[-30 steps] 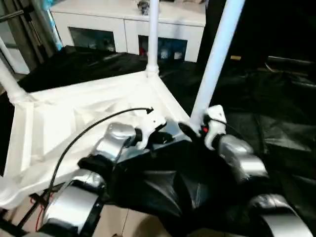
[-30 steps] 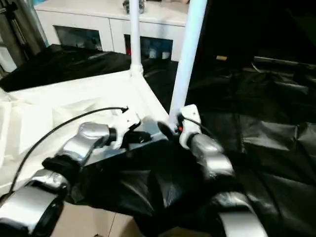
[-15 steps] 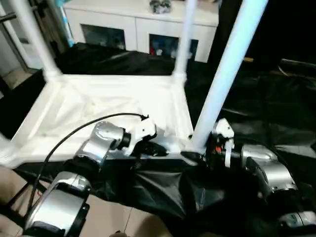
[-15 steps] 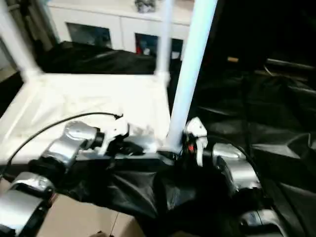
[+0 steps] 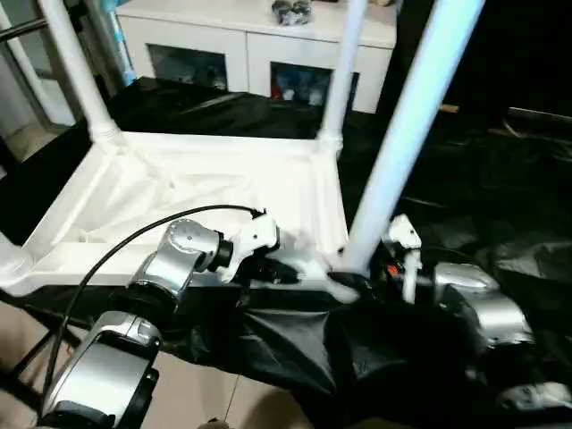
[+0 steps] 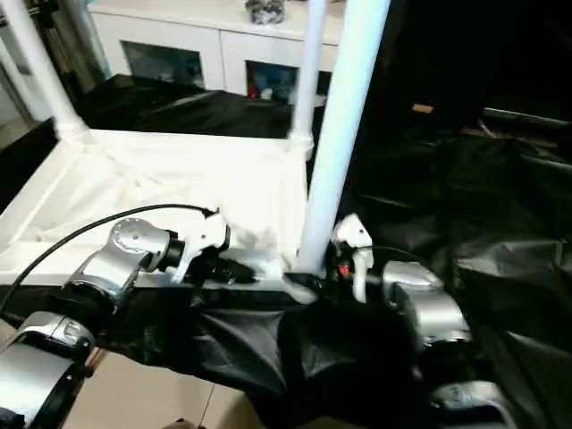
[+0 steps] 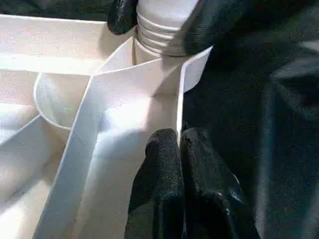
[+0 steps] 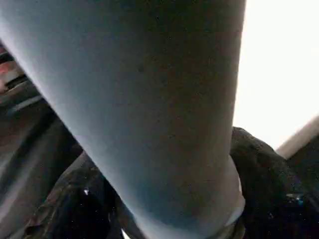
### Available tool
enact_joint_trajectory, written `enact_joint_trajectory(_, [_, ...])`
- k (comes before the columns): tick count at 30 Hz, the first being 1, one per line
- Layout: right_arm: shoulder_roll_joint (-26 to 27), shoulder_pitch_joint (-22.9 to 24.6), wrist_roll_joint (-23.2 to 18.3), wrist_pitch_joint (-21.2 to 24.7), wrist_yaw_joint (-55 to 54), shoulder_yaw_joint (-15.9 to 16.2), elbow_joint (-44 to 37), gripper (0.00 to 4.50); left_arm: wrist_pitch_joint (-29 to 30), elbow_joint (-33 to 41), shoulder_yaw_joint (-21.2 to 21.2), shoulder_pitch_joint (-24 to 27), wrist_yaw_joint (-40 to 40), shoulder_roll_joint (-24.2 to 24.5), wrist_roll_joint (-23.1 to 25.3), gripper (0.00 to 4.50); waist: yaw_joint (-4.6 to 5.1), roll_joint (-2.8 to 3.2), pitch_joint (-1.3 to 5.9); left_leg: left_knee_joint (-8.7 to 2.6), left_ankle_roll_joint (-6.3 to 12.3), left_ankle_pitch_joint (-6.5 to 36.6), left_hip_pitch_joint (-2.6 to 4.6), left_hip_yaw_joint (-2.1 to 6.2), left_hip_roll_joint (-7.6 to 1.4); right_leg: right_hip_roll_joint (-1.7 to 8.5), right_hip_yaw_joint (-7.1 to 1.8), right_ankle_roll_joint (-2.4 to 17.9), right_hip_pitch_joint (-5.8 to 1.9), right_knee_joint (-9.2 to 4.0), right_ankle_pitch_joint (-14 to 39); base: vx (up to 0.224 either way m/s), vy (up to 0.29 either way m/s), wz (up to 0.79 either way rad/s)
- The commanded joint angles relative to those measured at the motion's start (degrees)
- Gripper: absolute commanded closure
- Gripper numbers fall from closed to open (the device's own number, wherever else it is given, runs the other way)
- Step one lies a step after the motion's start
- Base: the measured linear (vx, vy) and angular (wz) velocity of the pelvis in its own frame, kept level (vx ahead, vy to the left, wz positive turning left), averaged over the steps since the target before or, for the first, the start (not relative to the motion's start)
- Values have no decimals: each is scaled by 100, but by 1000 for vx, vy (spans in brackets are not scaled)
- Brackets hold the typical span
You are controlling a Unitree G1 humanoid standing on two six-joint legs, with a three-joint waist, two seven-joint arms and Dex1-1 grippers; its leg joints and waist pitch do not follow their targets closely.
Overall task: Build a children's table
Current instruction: Rotate leg to tighten
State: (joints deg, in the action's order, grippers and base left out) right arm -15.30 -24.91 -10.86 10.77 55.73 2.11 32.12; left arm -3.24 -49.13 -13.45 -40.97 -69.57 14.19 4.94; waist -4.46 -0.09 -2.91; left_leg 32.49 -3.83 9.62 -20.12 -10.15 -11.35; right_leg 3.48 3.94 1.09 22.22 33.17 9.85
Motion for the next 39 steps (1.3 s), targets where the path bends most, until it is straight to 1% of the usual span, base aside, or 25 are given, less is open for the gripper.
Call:
enact_joint_trajectory(1, [492,-174,162,111,-878,150,417,172,175,-51,-14,-227,752,-504,37,450,56,-45,301,-390,60,1652,43,80,-195,501,-231,947,-208,-478,2539,0,0,0])
enact_joint_trajectory(2, [651,-258,256,66,-1326,97,600,173,273,-124,6,-295,1071,-655,77,450,90,-44,299,-389,24,1722,67,85,-194,498,-236,911,-182,-493,2637,0,0,0])
enact_joint_trajectory(3, [704,-276,282,20,-1450,83,648,173,305,-144,17,-315,1174,-703,86,450,123,-48,293,-383,18,1770,74,78,-184,492,-237,899,-169,-508,2689,0,0,0])
enact_joint_trajectory(4, [771,-306,307,23,-1624,59,716,173,353,-172,29,-341,1314,-764,102,450,134,-52,302,-370,42,1770,77,80,-173,496,-236,869,-182,-524,2741,0,0,0])
enact_joint_trajectory(6, [875,-359,379,54,-1931,38,834,174,404,-213,43,-376,1504,-869,120,450,138,-53,309,-361,120,1683,62,68,-170,493,-251,878,-181,-522,2617,0,0,0])
enact_joint_trajectory(7, [1008,-430,488,-3,-2337,17,1012,174,489,-233,54,-413,1724,-1011,131,450,137,-49,318,-361,149,1624,55,65,-169,489,-252,900,-188,-511,2496,0,0,0])
enact_joint_trajectory(8, [1029,-441,508,-18,-2405,14,1042,174,504,-234,55,-418,1758,-1034,132,450,144,-41,318,-366,136,1588,60,63,-180,482,-258,937,-173,-494,2364,0,0,0])
enact_joint_trajectory(10, [1164,-496,629,-148,-2724,42,1193,174,585,-216,54,-439,1925,-1190,121,450,152,-44,323,-363,124,1576,52,60,-175,480,-258,988,-183,-480,2225,0,0,0])
enact_joint_trajectory(11, [1229,-528,647,-218,-2763,41,1264,139,602,-199,53,-442,1958,-1253,117,450,150,-29,326,-363,133,1595,55,58,-175,479,-257,1012,-189,-480,2169,0,0,0])
enact_joint_trajectory(12, [1253,-547,638,-230,-2762,25,1293,139,600,-193,53,-442,1957,-1267,118,450,154,-38,325,-358,149,1597,53,54,-169,473,-259,1018,-192,-481,2131,0,0,0])
enact_joint_trajectory(14, [1316,-617,548,-226,-2727,-67,1396,105,593,-212,62,-455,1976,-1283,141,450,156,-33,332,-358,210,1573,44,51,-174,469,-264,1073,-205,-464,1951,0,0,0])
enact_joint_trajectory(15, [1308,-643,520,-224,-2687,-87,1390,103,527,-210,49,-445,1884,-1243,141,450,155,-21,328,-358,219,1576,44,51,-170,467,-264,1082,-207,-465,1934,0,0,0])
enact_joint_trajectory(17, [1212,-632,547,-295,-2454,-2,1290,77,453,-171,31,-414,1690,-1145,109,450,156,-27,324,-366,231,1614,40,54,-173,471,-261,1072,-216,-470,1974,0,0,0])
enact_joint_trajectory(19, [1102,-597,529,-366,-2163,63,1154,77,407,-128,3,-383,1489,-1038,82,450,152,-21,327,-368,228,1652,46,58,-179,473,-262,1075,-215,-469,1994,0,0,0])
enact_joint_trajectory(21, [1008,-565,479,-440,-1856,100,1050,77,358,-90,-30,-353,1334,-943,65,450,153,-31,335,-368,253,1609,33,58,-180,471,-263,1090,-235,-455,1874,0,0,0])
enact_joint_trajectory(23, [840,-473,392,-603,-1358,169,860,77,291,-48,-53,-311,1100,-805,45,450,135,-40,357,-346,336,1412,18,43,-177,482,-272,1171,-265,-425,1567,0,0,0])
enact_joint_trajectory(24, [840,-473,392,-603,-1358,169,860,77,291,-48,-53,-311,1100,-805,45,450,137,-41,361,-341,369,1326,9,37,-179,478,-278,1200,-266,-408,1427,0,0,0])
enact_joint_trajectory(25, [638,-348,260,-665,-760,239,613,77,217,-19,-55,-272,830,-654,22,450,129,-40,367,-336,422,1185,2,36,-182,470,-272,1264,-281,-386,1208,0,0,0])
enact_joint_trajectory(28, [432,-202,102,-508,-180,324,324,77,123,2,-53,-245,584,-522,-1,450,65,-37,395,-302,587,881,-21,15,-196,448,-253,1395,-316,-314,683,0,0,0])
enact_joint_trajectory(29, [233,-68,14,-365,253,424,89,77,59,4,-52,-232,409,-419,-18,450,49,-35,396,-298,637,811,-28,14,-202,440,-245,1428,-315,-299,553,0,0,0])
enact_joint_trajectory(32, [-69,139,-106,-108,896,542,-225,77,4,-35,-64,-237,156,-243,-17,450,13,-40,389,-288,695,871,-18,7,-211,444,-239,1455,-294,-304,595,0,0,0])
enact_joint_trajectory(34, [-126,182,-148,-7,1038,567,-296,77,-34,-54,-60,-240,122,-214,-18,450,-23,-22,368,-308,568,1060,-7,12,-230,463,-235,1387,-264,-337,1053,0,0,0])
enact_joint_trajectory(35, [-206,241,-187,109,1193,616,-397,77,-62,-54,-44,-240,37,-188,-52,450,-38,-35,365,-311,493,1145,10,9,-227,465,-237,1334,-260,-364,1272,0,0,0])
enact_joint_trajectory(37, [-331,323,-249,330,1440,693,-564,77,-80,-37,-20,-237,-125,-148,-109,450,-86,-25,351,-321,439,1211,29,7,-230,458,-247,1258,-242,-388,1446,0,0,0])
enact_joint_trajectory(39, [-403,372,-302,461,1570,755,-703,77,-113,-22,-42,-228,-255,-108,-115,450,-98,-31,350,-329,407,1245,21,12,-228,466,-251,1211,-254,-392,1520,0,0,0])
